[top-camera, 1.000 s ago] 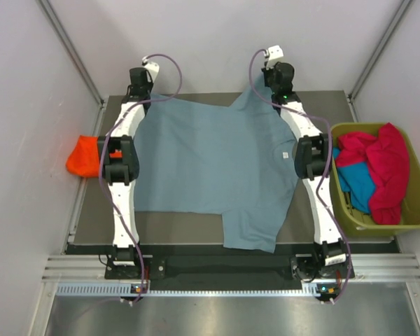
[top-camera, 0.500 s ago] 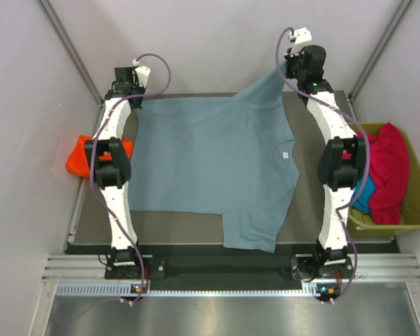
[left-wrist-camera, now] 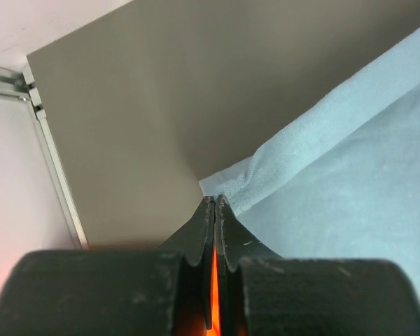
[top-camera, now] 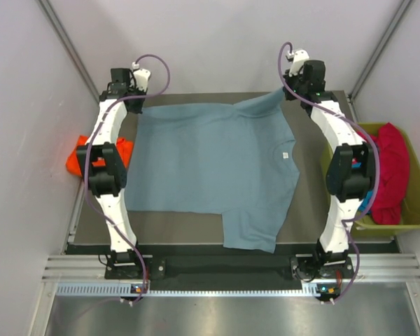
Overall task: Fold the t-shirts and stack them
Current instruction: Fold the tshirt
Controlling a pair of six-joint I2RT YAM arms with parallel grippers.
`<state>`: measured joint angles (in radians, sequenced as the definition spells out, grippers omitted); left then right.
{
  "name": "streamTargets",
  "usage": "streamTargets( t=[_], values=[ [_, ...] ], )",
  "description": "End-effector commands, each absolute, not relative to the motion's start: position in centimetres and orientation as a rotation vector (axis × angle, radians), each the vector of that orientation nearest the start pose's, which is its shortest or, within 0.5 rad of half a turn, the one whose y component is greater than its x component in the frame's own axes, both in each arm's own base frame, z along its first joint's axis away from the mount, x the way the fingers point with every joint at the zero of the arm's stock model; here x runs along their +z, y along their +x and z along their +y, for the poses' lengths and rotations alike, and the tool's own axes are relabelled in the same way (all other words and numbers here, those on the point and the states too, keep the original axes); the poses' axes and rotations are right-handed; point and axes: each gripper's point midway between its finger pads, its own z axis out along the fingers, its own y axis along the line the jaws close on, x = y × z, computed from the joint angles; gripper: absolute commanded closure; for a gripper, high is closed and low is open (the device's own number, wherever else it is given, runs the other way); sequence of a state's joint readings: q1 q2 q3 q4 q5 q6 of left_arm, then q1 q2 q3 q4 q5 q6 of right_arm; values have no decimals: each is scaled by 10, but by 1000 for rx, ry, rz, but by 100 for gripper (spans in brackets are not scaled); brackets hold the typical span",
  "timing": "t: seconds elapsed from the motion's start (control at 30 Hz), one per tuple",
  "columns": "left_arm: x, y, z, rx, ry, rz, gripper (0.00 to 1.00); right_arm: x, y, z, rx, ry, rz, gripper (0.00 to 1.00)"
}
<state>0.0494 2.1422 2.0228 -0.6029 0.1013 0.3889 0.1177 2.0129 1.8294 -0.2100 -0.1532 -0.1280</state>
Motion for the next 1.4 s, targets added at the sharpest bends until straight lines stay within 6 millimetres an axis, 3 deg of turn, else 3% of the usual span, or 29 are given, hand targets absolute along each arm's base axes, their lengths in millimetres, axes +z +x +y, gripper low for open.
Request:
streamTargets(
  t=[0.0, 0.2, 0.23, 0.27, 0.57, 1.0, 1.37],
  values=[
    [213, 564, 26, 94, 414, 2174, 100, 300, 563, 97, 170, -342, 1818, 100],
    [209, 550, 33, 97, 398, 2183, 100, 301, 528, 95, 182, -332, 1843, 100],
    [208, 547, 35, 95, 390, 2187, 100, 309, 520, 95, 180, -332, 1826, 100],
    [207, 546, 37, 95, 387, 2188, 100, 301, 516, 95, 180, -332, 1844, 100],
    [208, 535, 51, 93, 324, 2187, 100, 297, 480, 90, 166, -339, 1866, 100],
    [199, 514, 54, 89, 318, 2224, 100, 279, 448, 83, 156, -339, 1913, 100],
    [158, 490, 52, 66, 318, 2319, 100, 237, 431, 85, 180, -358, 2005, 100]
  ],
)
